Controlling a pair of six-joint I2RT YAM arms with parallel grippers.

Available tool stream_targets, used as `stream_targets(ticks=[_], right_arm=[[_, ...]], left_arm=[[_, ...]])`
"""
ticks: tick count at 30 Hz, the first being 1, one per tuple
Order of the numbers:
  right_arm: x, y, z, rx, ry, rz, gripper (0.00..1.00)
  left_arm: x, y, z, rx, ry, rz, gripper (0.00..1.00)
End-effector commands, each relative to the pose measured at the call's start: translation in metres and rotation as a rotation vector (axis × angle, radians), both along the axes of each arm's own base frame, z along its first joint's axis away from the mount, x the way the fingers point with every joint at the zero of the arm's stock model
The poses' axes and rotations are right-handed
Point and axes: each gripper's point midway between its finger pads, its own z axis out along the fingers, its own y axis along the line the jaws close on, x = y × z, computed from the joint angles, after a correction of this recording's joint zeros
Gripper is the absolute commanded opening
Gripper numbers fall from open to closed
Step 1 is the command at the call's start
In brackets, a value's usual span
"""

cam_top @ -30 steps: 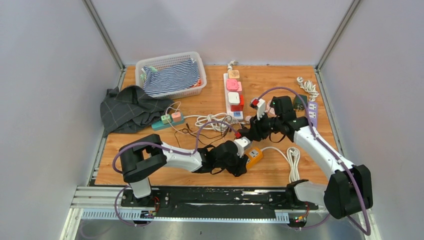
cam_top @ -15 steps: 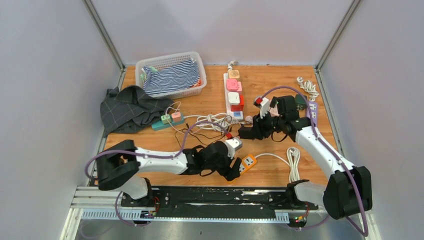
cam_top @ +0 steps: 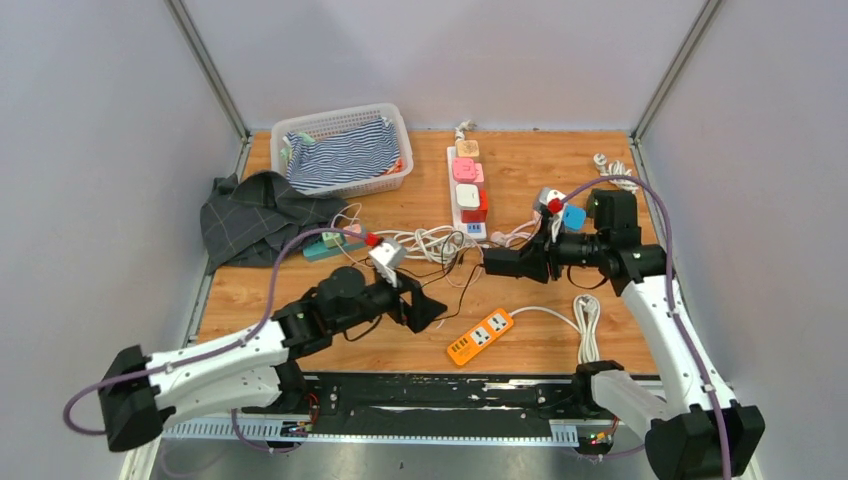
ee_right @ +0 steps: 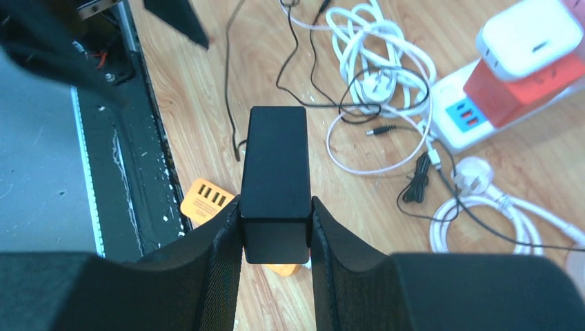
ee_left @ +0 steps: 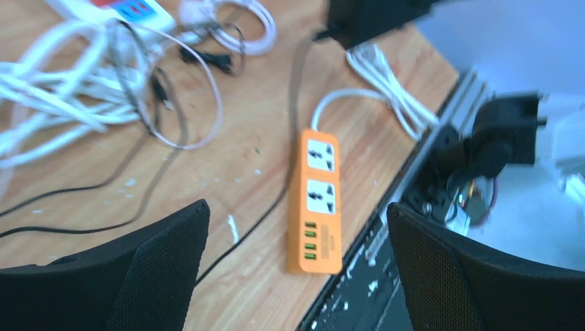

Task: Pull the plug off the socket
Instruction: Place the plug at the corner of the board.

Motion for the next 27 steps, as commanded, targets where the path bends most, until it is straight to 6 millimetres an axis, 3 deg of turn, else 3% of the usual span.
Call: stream_targets(ticks=[1,4,6,8,11,14,19,27], right_arm=[[-0.021,0.0,0.048,0.044,-0.092,0.096,0.0],[-0.02,-0.004,0.084,0.044,-0.148,0.079,0.0],[-0.021,-0.004,0.105,0.05,-0.17,0.076,0.0],[-0.019,-0.004,0.111,0.054,-0.171,0.069,0.0],[-0.018,-0.004,0.107,0.055,-0.149,0.059,0.0],[-0.014,-0.006,0.099,0.049,-0.132,0.039,0.0],[-0.012,-0.008,0.099,0.051,-0.128,0.017,0.0],[-0.012,-0.007,0.095,0.066,-0.108,0.021,0.0]], left_arm=[[0.017,0.035,0.021,-0.134,0.023,0.101,1.0],[0.034,0.06,0.016,-0.185,0.086,0.213,1.0],[0.049,0.081,-0.002,-0.185,0.149,0.321,1.0],[0.061,0.099,-0.025,-0.17,0.218,0.42,1.0],[0.072,0.122,-0.059,-0.163,0.328,0.551,0.98],[0.077,0.137,-0.076,-0.163,0.364,0.632,0.95],[0.082,0.162,-0.089,-0.188,0.356,0.778,0.91],[0.092,0.18,-0.096,-0.184,0.347,0.898,0.87]])
